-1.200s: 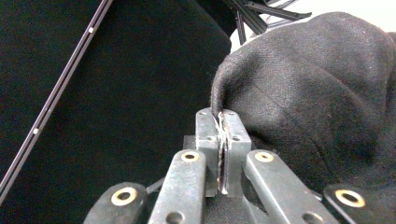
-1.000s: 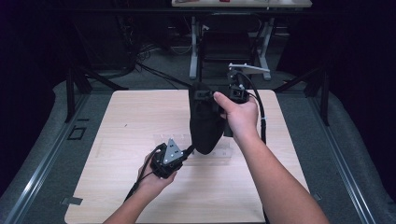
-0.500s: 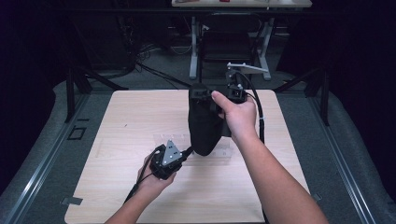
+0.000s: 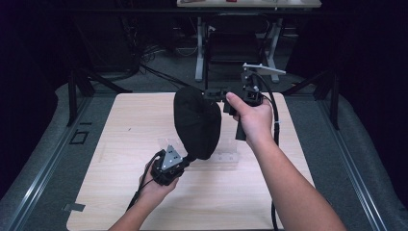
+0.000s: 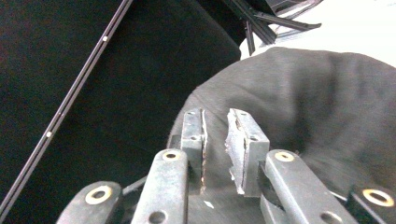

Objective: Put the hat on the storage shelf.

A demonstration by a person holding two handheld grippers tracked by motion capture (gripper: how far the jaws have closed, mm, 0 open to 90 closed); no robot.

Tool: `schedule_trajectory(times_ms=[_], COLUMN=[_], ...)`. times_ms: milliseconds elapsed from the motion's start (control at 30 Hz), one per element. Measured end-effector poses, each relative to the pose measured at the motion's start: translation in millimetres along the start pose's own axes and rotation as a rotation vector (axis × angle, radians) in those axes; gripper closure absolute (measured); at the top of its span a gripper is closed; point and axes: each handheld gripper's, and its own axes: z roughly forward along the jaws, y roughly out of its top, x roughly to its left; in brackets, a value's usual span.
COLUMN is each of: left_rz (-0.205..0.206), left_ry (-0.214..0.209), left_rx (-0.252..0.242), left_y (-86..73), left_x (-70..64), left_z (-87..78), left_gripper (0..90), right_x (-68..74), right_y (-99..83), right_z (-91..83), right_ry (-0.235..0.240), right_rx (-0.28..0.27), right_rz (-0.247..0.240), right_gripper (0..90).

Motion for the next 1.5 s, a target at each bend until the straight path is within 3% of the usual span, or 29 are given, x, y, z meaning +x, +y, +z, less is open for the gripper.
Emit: schedule_trajectory(times_ms=[233,433,600,933,1200,1300,1500], left_rz=[-0.04,-0.105,-0.086,-0.128,-0.16,-0.155,-0.206], left_ry=[-0.005,-0.03,-0.028,-0.022,-0.018,-0.01,-0.018], left_rx=[0.01,0.015,0.021,-0.009,0.0,0.0,-0.024], left_y=[-10.8,-23.3,-29.8,-36.8,-38.0,-38.2,-39.2], left_x=[5.2,11.3,8.4,8.4,11.0,15.2,21.1], left_z=[3.3,8.3,9.8,10.0,0.7,-4.2,-13.9], left_gripper=[85.8,85.6,85.6,84.1,73.5,68.7,61.0], right_x=[-5.2,-10.2,-13.6,-15.9,-23.6,-25.7,-28.2], right_y=[0.1,-1.0,-0.9,-4.1,-7.0,-8.1,-10.0], right_z=[-10.9,-19.0,-25.1,-28.2,-32.5,-36.6,-47.2], right_ry=[-0.025,-0.038,-0.049,-0.07,-0.087,-0.103,-0.138], right_rx=[-0.016,-0.024,-0.037,-0.048,-0.053,-0.054,-0.056], right_rz=[-0.015,-0.015,-0.015,-0.041,-0.041,-0.046,-0.076], right_gripper=[74.8,73.5,72.7,69.3,67.2,66.0,64.3])
